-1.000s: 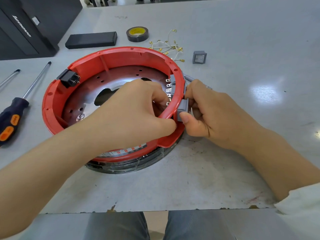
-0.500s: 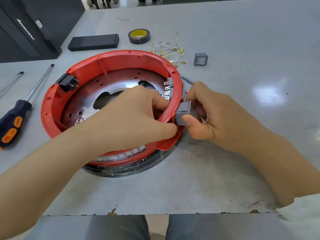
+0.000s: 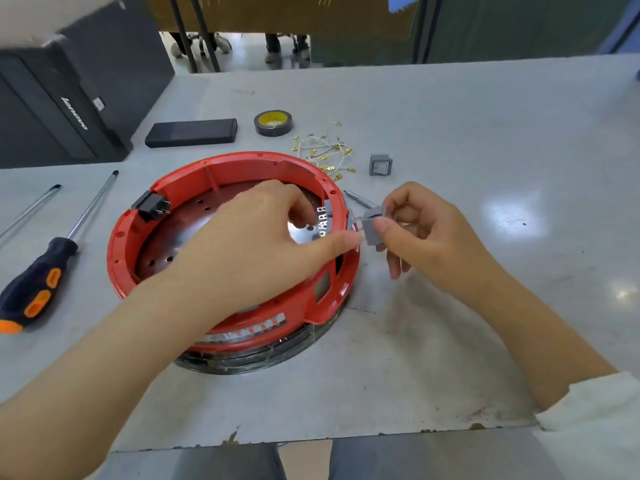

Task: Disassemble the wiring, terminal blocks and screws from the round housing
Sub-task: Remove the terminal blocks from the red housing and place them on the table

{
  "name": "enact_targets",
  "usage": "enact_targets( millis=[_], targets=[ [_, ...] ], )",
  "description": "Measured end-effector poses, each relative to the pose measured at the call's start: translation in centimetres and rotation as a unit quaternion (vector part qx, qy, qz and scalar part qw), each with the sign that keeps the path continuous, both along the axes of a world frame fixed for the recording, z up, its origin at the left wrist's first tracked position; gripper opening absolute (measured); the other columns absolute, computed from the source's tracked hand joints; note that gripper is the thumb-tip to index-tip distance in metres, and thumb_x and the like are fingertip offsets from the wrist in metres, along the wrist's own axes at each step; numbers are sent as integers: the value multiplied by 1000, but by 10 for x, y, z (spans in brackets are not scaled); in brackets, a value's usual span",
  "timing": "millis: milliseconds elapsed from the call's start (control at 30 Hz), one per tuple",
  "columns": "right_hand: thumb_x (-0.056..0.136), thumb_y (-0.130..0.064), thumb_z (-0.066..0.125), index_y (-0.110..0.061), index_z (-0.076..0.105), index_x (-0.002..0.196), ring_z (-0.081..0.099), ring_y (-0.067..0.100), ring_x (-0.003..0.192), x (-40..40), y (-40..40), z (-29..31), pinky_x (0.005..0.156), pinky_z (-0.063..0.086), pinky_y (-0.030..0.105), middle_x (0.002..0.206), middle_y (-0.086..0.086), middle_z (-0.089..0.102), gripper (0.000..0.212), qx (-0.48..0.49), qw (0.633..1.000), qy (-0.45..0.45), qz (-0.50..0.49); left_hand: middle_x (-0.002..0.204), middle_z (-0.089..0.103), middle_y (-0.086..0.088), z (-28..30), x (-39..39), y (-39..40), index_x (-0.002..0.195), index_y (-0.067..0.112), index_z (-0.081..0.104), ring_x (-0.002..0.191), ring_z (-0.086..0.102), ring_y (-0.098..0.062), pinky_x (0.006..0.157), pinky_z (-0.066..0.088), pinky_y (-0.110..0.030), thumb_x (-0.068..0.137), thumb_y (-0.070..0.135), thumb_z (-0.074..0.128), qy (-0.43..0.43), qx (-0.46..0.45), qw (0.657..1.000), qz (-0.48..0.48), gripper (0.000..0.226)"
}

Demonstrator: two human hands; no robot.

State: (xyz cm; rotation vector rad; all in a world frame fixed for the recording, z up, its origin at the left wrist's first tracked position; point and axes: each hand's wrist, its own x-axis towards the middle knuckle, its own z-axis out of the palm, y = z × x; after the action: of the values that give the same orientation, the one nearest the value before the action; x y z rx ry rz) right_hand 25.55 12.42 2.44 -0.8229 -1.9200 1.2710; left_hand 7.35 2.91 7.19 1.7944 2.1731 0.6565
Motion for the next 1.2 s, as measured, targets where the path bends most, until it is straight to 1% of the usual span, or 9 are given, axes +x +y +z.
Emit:
enact_targets(
  millis=[133,200,333,500,900,967,1033,1100,1200],
  targets=[
    [79,-40,70,-25,51,85,65,17,51,8,26,10,46,46,24,77,-9,69,25,-6,996,-69,-47,118,45,15,-13,7,7,136,34,42,110,47,-3,89,39,-23,71,60,55,-27,24,998,-47,71],
    [79,-47,70,-31,50,84,67,14,56,9,46,10,51,45,27,79,-15,66,25,25,982,-155,-109,126,42,15,-16,6,10,142,33,36,118,43,-4,93,33,-21,76,56,55,-32,18,998,-50,72],
    [86,-43,61,-28,49,99,59,18,81,-1,91,-2,64,38,31,96,-9,62,23,180,888,-361,-222,135,38,19,-20,4,10,147,34,30,125,35,0,96,26,-19,80,56,54,-49,11,997,-57,74],
    [95,-28,51,-19,50,107,53,28,86,-13,124,-11,66,33,32,107,7,58,16,205,849,-411,-261,137,37,21,-21,3,10,150,36,23,128,31,2,97,25,-18,79,60,47,-61,-3,996,-68,78],
    [92,-24,49,-23,53,119,58,19,96,-15,89,4,77,44,34,119,-3,53,27,229,882,-350,-215,144,43,20,-16,1,11,148,31,32,124,38,6,97,32,-14,79,48,56,-64,6,993,-100,75],
    [91,-25,54,-28,57,99,55,2,75,-19,68,11,73,44,28,96,-13,56,8,169,939,-251,-161,127,54,26,-12,-6,7,140,38,41,109,51,9,88,42,-13,77,46,59,-89,-10,990,-110,67],
    [92,-25,59,-27,55,85,52,1,53,-25,40,19,57,41,19,79,-12,56,9,66,988,-123,-72,116,54,38,-8,-17,1,142,42,37,101,56,13,82,46,-6,76,41,65,-117,-43,985,-121,71],
    [91,-28,62,-25,54,85,51,9,47,-27,14,21,46,39,15,72,-9,56,11,4,998,-49,31,114,51,45,-4,-27,-6,145,44,31,106,53,19,85,45,-3,78,33,69,-152,-70,978,-127,78],
    [83,-41,65,-33,51,93,52,11,52,-31,-15,12,48,41,19,72,-10,58,18,39,987,-53,147,116,51,38,-3,-28,-19,138,47,34,100,53,21,77,51,-10,71,41,73,-169,-65,982,-51,77]
  ],
)
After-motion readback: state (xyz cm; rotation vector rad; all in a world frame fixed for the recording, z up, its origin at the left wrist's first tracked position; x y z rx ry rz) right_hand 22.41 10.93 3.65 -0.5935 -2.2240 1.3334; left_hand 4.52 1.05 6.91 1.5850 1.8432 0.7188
